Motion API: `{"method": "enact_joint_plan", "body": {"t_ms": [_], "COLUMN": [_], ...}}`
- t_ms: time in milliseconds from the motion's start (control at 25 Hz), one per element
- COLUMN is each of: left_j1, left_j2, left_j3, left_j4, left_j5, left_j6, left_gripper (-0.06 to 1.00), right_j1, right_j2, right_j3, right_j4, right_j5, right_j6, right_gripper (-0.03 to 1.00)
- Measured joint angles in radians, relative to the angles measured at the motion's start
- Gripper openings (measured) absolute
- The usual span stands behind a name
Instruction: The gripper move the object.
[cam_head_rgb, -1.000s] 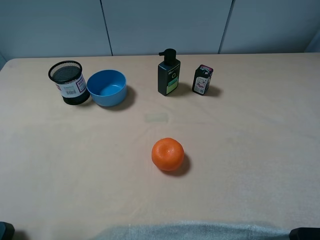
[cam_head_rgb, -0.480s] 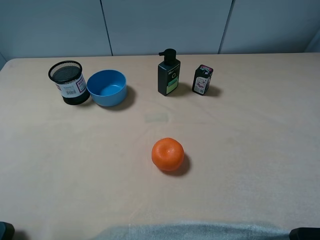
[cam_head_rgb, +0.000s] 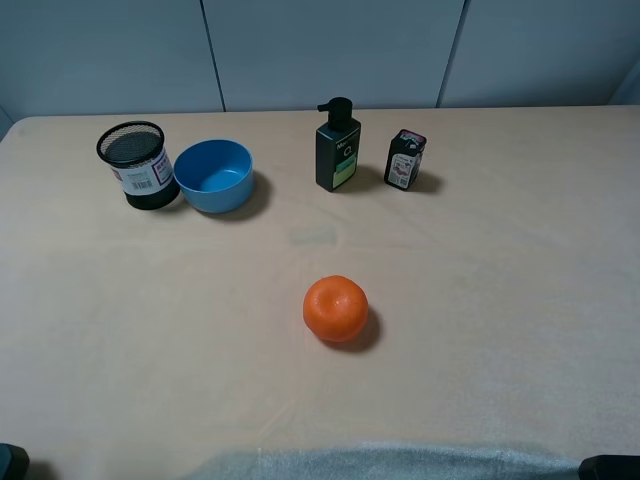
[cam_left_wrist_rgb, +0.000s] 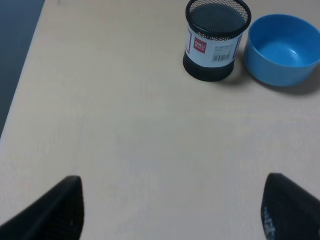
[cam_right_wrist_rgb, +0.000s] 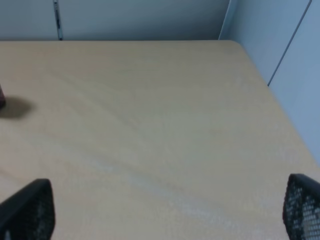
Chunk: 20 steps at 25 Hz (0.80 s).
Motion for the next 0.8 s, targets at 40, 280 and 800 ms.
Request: {"method": "enact_joint_plan", "body": {"t_ms": [40,280,800], "left_j1": [0.0,0.0,0.0], "left_j2": [0.0,0.0,0.0], "left_j3": [0.0,0.0,0.0], "left_j4": [0.0,0.0,0.0], "left_j5": [0.0,0.0,0.0], "left_j6": [0.0,0.0,0.0], "left_gripper": [0.79,0.79,0.79], "right_j1": [0.0,0.0,0.0], "right_j2": [0.0,0.0,0.0], "right_j3": [0.0,0.0,0.0], "right_j4": [0.0,0.0,0.0], "right_j5": [0.0,0.0,0.0], "right_j6": [0.0,0.0,0.0], "right_gripper": [0.69,0.69,0.69]}}
